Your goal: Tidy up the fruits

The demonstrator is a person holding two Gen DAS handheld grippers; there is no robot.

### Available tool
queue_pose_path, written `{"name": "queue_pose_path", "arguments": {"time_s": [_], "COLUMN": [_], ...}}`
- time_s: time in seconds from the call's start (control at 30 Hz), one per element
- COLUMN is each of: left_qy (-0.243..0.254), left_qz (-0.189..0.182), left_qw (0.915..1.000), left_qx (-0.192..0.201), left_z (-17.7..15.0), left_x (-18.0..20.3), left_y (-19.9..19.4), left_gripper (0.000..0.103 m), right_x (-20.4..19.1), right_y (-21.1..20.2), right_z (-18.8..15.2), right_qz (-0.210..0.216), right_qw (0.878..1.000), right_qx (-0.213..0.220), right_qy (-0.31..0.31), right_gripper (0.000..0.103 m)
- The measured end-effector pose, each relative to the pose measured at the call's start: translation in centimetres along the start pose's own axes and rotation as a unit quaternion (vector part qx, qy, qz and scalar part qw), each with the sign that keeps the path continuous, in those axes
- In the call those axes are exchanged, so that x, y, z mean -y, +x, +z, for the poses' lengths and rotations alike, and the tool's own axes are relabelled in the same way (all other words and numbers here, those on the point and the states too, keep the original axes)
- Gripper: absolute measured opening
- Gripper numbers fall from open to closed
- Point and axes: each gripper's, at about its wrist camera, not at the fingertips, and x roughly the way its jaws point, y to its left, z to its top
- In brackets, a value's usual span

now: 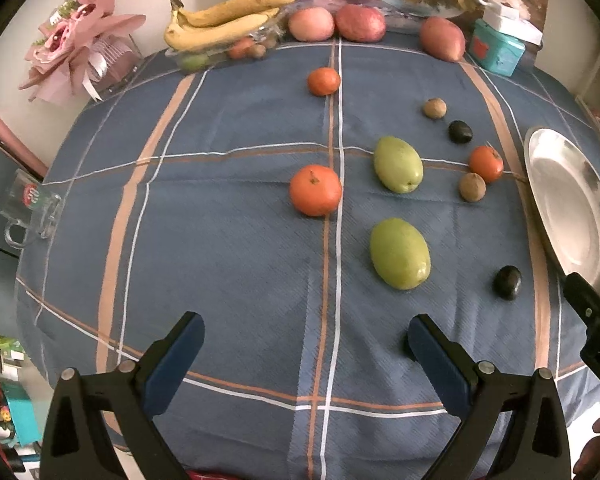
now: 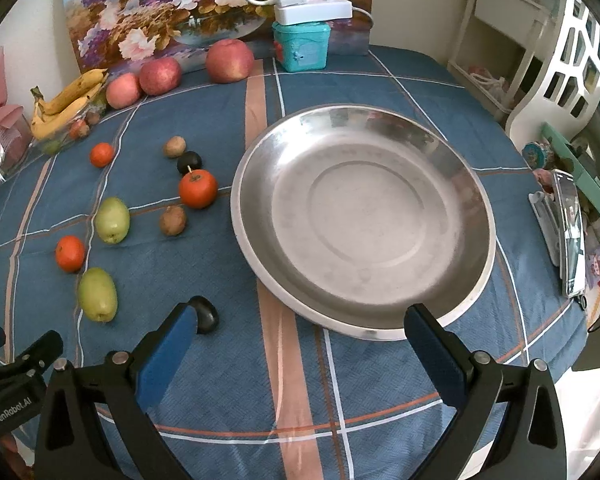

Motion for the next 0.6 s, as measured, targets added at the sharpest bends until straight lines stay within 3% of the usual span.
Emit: {"name": "queue_pose_path", "arguments": {"time_s": [0.17,0.4,0.6], "left_qy": [-0.003,0.006,0.000], "left_qz": [-0.012,-0.037,-0.094], "left_qw": [0.9999,0.9993,0.9954], "left_qx": [-0.012,-0.002,-0.014], "left_z": [0.1,0.4,0.4], "left_x": [0.3,1.1,1.4], "left_y": [0.5,0.5,1.1], "left_gripper": [0.103,0.103,0.103], "right_x": [-0.4,-0.8,-1.2], "right_y": [0.2,-0.4,-0.1], "right_z": [-0.1,0.5,1.1], "right_qz": [0.008,0.065,0.084], "right_qw": [1.000,0.998,0.996], "right_qx": [-0.004,0.025,0.028], "right_qy": [-0.006,0.008,0.015], "right_gripper": [0.103,0.103,0.103]}}
